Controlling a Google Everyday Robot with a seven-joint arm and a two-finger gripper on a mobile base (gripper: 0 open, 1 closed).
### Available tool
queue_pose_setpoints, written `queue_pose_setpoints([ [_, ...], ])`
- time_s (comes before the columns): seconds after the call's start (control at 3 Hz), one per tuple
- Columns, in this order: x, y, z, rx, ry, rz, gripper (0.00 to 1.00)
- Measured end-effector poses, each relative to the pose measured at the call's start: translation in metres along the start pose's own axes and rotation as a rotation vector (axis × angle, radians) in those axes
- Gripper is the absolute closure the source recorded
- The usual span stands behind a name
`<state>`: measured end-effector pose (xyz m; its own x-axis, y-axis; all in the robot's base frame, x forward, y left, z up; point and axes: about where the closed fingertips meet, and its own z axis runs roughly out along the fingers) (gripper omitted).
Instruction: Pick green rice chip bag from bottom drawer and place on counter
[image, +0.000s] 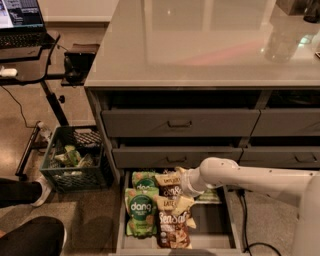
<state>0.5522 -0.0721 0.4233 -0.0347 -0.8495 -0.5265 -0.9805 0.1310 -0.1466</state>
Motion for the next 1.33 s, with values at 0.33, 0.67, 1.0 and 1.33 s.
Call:
queue_pose_setpoints([
  [0.33,0.006,0.000,0.024,0.000,-0.005,0.001,0.00],
  [0.67,0.018,-0.001,0.069,-0.035,0.003,-0.014,0.00],
  [1.0,0.013,-0.004,0.085,-0.026,-0.016,-0.018,0.00],
  [1.33,0.007,-0.006,0.102,-0.016,-0.037,-0.023,0.00],
])
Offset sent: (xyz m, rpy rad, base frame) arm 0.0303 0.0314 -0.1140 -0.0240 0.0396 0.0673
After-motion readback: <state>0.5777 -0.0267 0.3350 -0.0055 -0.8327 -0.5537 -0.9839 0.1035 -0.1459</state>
